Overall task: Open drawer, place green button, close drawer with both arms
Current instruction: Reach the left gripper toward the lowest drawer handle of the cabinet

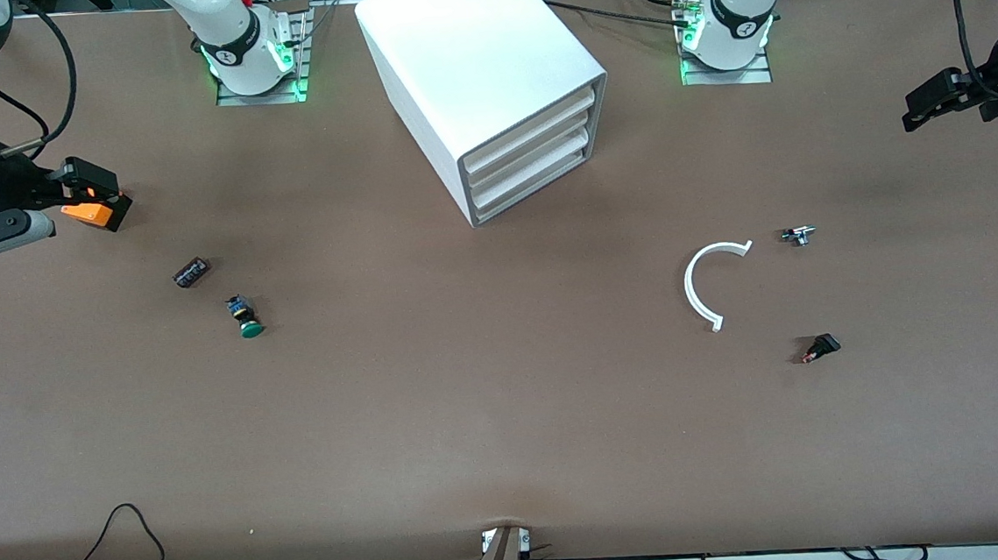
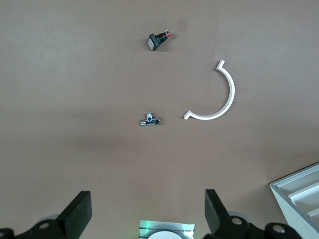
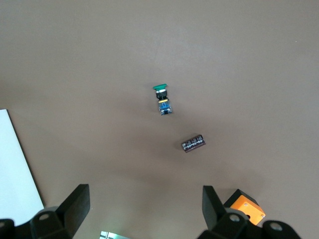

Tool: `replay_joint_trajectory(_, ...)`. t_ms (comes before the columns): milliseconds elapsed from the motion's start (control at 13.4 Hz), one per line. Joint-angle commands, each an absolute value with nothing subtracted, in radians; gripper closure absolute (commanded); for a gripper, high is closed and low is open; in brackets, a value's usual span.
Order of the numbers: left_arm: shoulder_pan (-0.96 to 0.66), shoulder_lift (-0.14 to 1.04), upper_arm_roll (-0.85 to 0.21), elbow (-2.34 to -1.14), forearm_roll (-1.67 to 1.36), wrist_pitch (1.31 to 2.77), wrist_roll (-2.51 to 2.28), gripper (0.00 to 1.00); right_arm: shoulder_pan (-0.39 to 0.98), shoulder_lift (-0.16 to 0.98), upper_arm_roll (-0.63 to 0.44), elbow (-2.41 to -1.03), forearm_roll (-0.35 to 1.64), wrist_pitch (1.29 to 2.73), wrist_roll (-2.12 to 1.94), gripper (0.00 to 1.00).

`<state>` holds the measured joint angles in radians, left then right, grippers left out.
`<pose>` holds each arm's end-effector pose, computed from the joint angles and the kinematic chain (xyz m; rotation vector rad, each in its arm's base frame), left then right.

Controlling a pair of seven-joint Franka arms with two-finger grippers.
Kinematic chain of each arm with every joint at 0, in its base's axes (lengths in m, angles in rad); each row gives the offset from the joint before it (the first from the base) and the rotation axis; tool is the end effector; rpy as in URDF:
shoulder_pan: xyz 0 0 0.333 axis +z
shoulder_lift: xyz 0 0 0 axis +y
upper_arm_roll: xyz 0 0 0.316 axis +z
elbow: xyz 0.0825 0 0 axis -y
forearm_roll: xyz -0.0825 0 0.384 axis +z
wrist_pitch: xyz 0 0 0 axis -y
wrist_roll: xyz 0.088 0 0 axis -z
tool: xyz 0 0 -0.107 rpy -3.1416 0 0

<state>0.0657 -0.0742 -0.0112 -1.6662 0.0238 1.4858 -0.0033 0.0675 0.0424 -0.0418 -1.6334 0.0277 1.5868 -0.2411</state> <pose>0.5198 0.0309 0.6129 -3.1139 -0.0913 0.1665 0.5642 0.0179 0.5727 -3.0762 -0.4101 0.1330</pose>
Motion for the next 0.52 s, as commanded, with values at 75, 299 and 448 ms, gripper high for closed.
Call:
replay_joint_trajectory(75, 0.064, -0.068, 0.005, -1.655, -0.015, 1.468, 0.052, 0.0, 0.058, 0.041, -0.034, -1.618, 0.031, 1.578, -0.23, 0.0)
replay_joint_trajectory(299, 0.078, -0.023, 0.006, -1.655, -0.06, 1.465, 0.136, 0.0, 0.06, 0.041, -0.034, -1.618, 0.031, 1.577, -0.23, 0.0)
replay_joint_trajectory(448, 0.081, 0.021, -0.003, -1.657, -0.098, 1.46, 0.152, 0.0, 0.06, 0.041, -0.034, -1.618, 0.031, 1.578, -0.23, 0.0)
